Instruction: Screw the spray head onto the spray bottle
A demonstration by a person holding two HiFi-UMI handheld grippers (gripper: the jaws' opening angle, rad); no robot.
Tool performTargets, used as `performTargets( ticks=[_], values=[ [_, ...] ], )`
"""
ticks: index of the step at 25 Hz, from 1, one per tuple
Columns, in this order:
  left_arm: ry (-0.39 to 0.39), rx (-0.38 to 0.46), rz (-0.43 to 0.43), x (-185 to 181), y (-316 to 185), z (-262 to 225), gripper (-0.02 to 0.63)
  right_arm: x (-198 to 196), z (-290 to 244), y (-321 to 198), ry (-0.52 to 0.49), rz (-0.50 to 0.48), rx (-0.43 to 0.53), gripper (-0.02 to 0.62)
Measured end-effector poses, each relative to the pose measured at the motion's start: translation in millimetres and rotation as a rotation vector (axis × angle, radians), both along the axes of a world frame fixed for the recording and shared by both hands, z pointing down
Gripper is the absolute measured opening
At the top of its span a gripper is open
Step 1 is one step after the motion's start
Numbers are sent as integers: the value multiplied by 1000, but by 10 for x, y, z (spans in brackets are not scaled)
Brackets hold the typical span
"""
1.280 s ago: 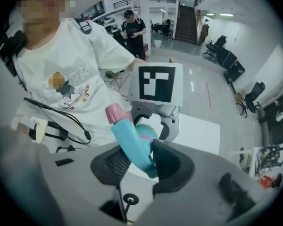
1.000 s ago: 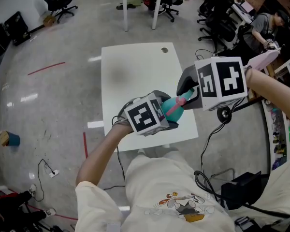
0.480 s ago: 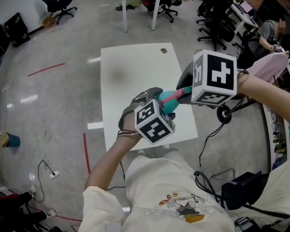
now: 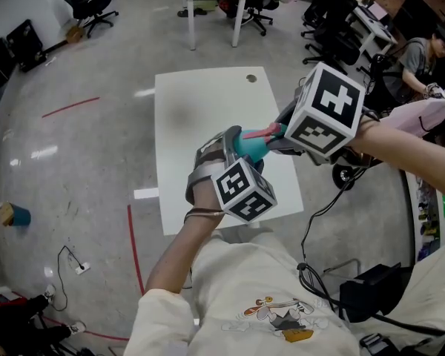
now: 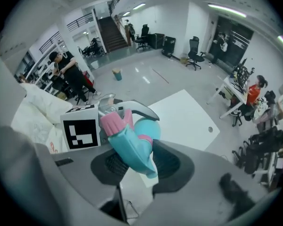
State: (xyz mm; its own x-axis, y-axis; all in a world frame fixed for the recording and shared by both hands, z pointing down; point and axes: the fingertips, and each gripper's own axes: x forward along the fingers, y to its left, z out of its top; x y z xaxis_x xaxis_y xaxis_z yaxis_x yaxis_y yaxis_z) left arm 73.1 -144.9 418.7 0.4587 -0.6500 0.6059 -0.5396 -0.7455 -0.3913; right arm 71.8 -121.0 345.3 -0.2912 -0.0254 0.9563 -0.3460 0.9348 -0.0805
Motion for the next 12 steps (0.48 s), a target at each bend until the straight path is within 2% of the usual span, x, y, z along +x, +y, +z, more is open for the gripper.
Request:
performTargets(
  ticks=[9, 12],
  values=[
    [-71, 152, -145, -135, -124, -82, 385, -13, -23, -57, -132, 304, -51, 130],
    [-70, 163, -176, -140, -139, -42, 385, 20, 0, -75, -178, 433, -55, 129]
  ],
)
